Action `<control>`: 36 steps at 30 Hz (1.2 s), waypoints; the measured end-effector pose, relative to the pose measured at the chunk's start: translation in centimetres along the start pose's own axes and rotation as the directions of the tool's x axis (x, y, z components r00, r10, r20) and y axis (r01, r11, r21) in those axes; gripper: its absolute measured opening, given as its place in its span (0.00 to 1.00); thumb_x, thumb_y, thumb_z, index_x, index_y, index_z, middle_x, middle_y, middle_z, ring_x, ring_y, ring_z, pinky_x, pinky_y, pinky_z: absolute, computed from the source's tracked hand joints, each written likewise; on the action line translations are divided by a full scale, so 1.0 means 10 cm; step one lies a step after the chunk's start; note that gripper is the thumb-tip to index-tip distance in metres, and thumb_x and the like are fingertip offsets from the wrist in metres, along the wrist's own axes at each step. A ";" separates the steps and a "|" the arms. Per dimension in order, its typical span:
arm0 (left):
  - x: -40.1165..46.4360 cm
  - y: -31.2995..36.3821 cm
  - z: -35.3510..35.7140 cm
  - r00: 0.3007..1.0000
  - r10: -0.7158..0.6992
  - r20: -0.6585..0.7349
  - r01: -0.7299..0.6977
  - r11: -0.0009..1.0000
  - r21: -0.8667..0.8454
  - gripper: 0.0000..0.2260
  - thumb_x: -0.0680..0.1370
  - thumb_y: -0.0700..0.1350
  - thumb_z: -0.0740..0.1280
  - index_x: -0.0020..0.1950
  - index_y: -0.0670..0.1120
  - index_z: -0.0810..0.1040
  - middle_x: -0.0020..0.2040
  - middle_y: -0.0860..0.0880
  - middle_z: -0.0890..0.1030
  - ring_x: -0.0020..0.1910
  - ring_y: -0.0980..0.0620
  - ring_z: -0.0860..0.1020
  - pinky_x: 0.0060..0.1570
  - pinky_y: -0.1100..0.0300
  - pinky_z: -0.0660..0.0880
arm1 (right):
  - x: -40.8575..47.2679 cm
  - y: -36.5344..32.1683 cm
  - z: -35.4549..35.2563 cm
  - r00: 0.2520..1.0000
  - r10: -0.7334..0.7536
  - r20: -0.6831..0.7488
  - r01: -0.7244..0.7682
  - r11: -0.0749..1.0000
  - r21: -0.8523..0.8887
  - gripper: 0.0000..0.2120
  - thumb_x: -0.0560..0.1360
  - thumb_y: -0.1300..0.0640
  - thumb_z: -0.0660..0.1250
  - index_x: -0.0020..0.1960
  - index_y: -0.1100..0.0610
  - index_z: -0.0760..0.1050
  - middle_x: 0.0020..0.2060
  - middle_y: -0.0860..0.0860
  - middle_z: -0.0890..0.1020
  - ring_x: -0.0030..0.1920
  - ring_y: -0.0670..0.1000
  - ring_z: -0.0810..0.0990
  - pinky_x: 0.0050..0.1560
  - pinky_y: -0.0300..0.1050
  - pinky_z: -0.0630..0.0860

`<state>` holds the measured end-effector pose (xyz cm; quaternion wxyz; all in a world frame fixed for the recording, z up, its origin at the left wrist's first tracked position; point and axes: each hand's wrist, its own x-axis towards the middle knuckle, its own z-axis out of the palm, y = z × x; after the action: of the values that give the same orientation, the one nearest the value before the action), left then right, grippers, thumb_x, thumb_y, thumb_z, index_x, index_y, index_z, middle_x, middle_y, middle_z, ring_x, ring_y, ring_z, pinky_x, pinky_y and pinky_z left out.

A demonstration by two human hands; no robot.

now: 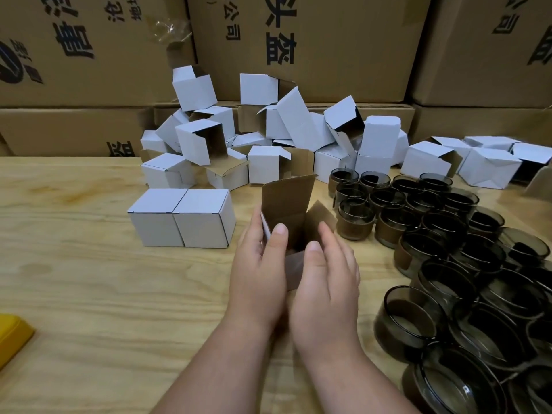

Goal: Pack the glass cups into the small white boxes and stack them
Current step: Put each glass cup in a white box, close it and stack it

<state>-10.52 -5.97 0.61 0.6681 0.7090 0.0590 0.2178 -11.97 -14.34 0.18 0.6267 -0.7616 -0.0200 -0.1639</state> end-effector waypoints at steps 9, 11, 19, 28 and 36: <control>-0.04 0.00 0.00 0.978 -0.091 -0.189 0.077 0.994 -0.083 0.19 0.74 0.46 0.58 0.55 0.72 0.68 0.43 0.52 0.82 0.34 0.52 0.74 0.36 0.57 0.73 | 0.06 0.05 0.02 1.000 0.018 -0.010 -0.017 1.000 0.011 0.36 0.74 0.43 0.54 0.82 0.49 0.57 0.68 0.36 0.64 0.72 0.37 0.57 0.72 0.38 0.52; -0.06 0.07 0.00 0.980 -0.092 -0.176 0.081 0.994 -0.072 0.18 0.72 0.44 0.57 0.51 0.69 0.71 0.36 0.52 0.78 0.31 0.51 0.70 0.34 0.54 0.68 | 0.06 0.04 0.02 0.999 0.034 -0.020 -0.034 0.999 0.021 0.36 0.74 0.43 0.55 0.81 0.49 0.58 0.71 0.37 0.65 0.74 0.40 0.58 0.74 0.39 0.54; -0.01 0.05 -0.01 0.987 -0.078 -0.138 0.075 0.997 -0.029 0.23 0.75 0.46 0.56 0.65 0.62 0.79 0.59 0.61 0.83 0.54 0.58 0.81 0.55 0.57 0.78 | 0.05 0.03 0.00 0.995 0.079 -0.061 -0.077 0.997 0.029 0.30 0.77 0.46 0.57 0.78 0.52 0.65 0.71 0.40 0.60 0.75 0.46 0.61 0.75 0.45 0.60; 0.00 0.03 0.01 0.992 -0.001 -0.126 0.014 0.994 0.105 0.24 0.78 0.48 0.72 0.74 0.57 0.74 0.66 0.57 0.80 0.65 0.60 0.78 0.68 0.54 0.75 | -0.03 -0.04 -0.01 1.000 -0.026 0.002 0.025 0.969 -0.246 0.33 0.76 0.44 0.54 0.79 0.50 0.61 0.81 0.46 0.51 0.78 0.44 0.49 0.77 0.48 0.50; 0.06 -0.10 -0.02 0.995 -0.036 -0.089 0.041 0.997 0.059 0.30 0.77 0.49 0.76 0.75 0.64 0.68 0.67 0.57 0.80 0.65 0.57 0.80 0.67 0.48 0.76 | -0.26 -0.30 -0.10 0.951 -0.307 -0.025 0.252 0.822 -0.511 0.27 0.76 0.42 0.54 0.73 0.48 0.68 0.81 0.53 0.57 0.79 0.55 0.56 0.77 0.64 0.43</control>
<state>-9.82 -5.43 -0.18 0.6469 0.7177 0.1085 0.2340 -15.36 -14.18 2.49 0.3763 -0.8771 -0.0549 -0.2935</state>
